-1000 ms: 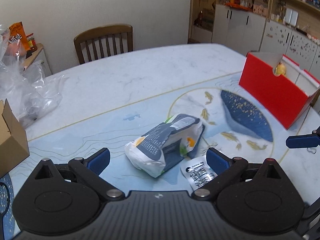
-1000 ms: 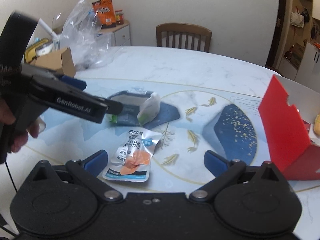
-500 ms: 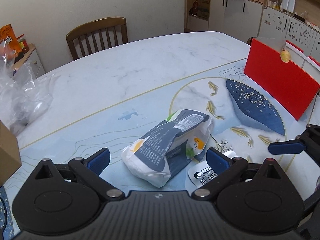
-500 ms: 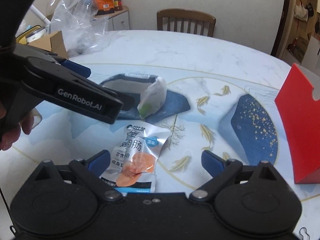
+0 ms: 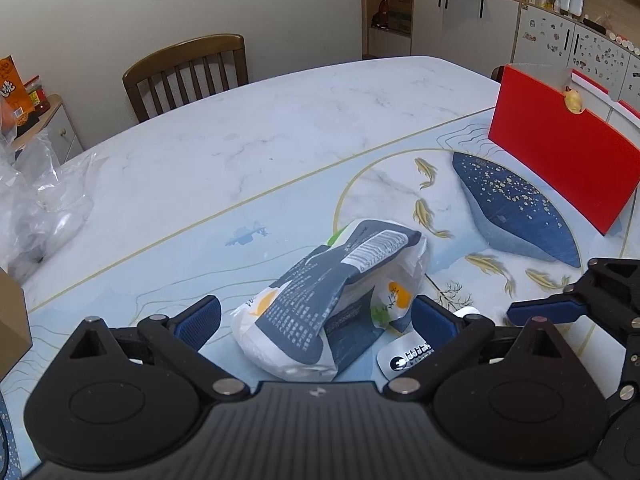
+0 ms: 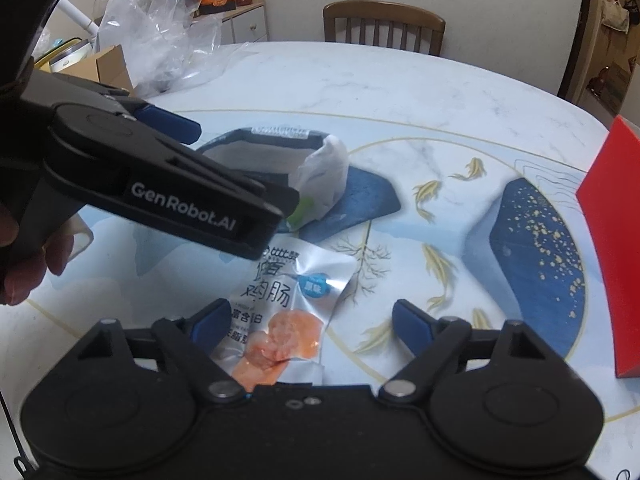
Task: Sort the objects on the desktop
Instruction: 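Grasp the white-and-blue snack bag with the left tool while the right grasps the silver sausage packet, then carry the snack bag and sausage packet with both tools into the red shoebox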
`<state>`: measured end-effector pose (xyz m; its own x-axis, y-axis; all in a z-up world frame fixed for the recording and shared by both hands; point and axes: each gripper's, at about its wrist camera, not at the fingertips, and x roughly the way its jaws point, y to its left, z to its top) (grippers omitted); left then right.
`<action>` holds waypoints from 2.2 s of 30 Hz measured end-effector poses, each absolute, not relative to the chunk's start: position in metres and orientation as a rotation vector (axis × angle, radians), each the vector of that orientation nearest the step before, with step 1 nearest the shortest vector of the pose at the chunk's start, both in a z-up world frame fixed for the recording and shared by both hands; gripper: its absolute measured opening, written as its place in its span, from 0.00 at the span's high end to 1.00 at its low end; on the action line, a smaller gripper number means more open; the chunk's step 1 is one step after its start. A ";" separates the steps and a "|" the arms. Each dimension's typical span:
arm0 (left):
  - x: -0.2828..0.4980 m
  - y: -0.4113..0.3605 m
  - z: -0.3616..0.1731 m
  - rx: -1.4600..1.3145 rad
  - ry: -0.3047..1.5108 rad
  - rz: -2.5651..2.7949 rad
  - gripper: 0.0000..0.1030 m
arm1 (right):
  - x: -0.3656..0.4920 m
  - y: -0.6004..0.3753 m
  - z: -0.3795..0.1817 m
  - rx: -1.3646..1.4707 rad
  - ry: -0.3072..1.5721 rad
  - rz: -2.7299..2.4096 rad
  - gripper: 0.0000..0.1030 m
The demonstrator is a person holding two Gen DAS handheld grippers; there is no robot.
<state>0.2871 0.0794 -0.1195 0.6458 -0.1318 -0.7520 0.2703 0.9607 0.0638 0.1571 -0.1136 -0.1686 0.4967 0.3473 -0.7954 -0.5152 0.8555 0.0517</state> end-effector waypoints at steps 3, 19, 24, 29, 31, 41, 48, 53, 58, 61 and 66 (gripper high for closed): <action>0.287 0.080 -0.122 0.178 0.845 -0.232 0.08 | 0.159 -0.111 -0.171 -0.206 0.915 0.536 0.18; 0.287 0.076 -0.124 0.212 0.841 -0.237 0.57 | 0.154 -0.100 -0.169 -0.262 0.877 0.616 0.52; 0.285 0.074 -0.122 0.205 0.829 -0.234 0.67 | 0.158 -0.109 -0.166 -0.216 0.890 0.604 0.61; 0.280 0.073 -0.118 0.179 0.819 -0.234 0.72 | 0.156 -0.126 -0.163 -0.199 0.899 0.568 0.61; 0.278 0.072 -0.118 0.162 0.818 -0.237 0.73 | 0.155 -0.136 -0.161 -0.177 0.904 0.557 0.61; 0.255 0.060 -0.109 0.080 0.822 -0.254 0.75 | 0.154 -0.190 -0.143 -0.083 0.899 0.463 0.61; 0.236 0.040 -0.095 0.035 0.838 -0.272 0.75 | 0.149 -0.226 -0.124 -0.027 0.881 0.426 0.61; 0.225 0.021 -0.081 0.016 0.837 -0.297 0.75 | 0.144 -0.253 -0.106 0.019 0.865 0.408 0.61; 0.220 -0.001 -0.066 0.001 0.838 -0.324 0.75 | 0.138 -0.281 -0.090 0.062 0.853 0.386 0.61; 0.219 -0.017 -0.058 -0.004 0.836 -0.346 0.75 | 0.136 -0.296 -0.083 0.073 0.849 0.372 0.61; 0.219 -0.047 -0.045 -0.004 0.829 -0.391 0.75 | 0.132 -0.322 -0.069 0.088 0.837 0.349 0.61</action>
<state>0.2189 -0.0471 -0.0447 0.6082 -0.3403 -0.7172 0.3369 0.9287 -0.1550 0.1321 -0.3225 -0.0693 0.6161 0.3373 -0.7118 -0.2687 0.9395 0.2126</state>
